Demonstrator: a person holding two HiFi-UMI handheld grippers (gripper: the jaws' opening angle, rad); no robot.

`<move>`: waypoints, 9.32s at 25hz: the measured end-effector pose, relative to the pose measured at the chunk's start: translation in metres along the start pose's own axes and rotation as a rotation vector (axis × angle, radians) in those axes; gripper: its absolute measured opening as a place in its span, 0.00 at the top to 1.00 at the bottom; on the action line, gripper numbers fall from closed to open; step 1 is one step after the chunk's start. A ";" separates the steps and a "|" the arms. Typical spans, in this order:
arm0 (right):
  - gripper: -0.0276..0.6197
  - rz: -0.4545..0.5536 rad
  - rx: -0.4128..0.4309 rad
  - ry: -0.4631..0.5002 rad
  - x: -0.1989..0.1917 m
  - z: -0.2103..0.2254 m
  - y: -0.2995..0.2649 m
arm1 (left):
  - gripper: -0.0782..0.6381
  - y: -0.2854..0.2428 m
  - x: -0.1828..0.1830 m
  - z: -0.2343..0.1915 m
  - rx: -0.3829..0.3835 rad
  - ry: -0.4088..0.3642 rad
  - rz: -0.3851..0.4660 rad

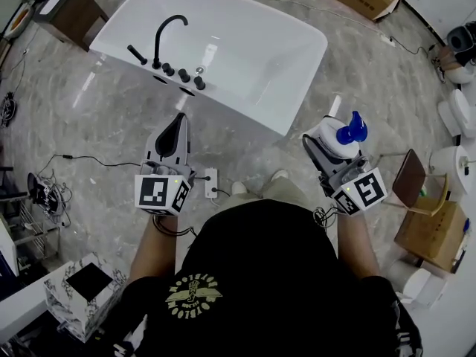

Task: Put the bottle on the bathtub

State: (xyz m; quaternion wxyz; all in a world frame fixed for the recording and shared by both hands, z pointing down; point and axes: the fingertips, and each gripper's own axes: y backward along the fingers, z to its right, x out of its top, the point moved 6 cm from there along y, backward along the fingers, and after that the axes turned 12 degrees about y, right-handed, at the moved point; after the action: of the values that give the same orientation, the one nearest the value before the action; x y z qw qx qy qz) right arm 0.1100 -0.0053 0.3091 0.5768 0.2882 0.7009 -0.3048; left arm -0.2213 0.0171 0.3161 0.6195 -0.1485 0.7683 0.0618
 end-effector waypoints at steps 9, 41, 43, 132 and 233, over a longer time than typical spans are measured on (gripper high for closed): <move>0.55 -0.024 0.035 -0.002 -0.025 0.022 -0.014 | 0.88 -0.015 -0.009 -0.004 0.070 -0.017 -0.016; 0.55 -0.111 0.068 -0.001 -0.083 0.154 -0.068 | 0.88 -0.173 -0.024 0.027 0.031 0.014 -0.055; 0.55 -0.098 0.083 -0.009 -0.083 0.158 -0.072 | 0.88 -0.179 -0.021 0.029 0.037 0.006 -0.055; 0.55 -0.344 -0.075 -0.207 -0.434 0.083 -0.145 | 0.88 -0.154 -0.067 -0.063 -0.074 -0.121 -0.373; 0.94 0.062 -0.135 -0.021 -0.036 0.150 -0.127 | 0.88 -0.204 0.029 -0.031 -0.103 0.008 -0.009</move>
State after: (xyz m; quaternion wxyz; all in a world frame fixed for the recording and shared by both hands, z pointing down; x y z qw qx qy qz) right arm 0.1150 -0.2037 0.3339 0.6114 0.2672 0.7045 -0.2419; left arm -0.1931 -0.1888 0.3134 0.6081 -0.1840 0.7660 0.0977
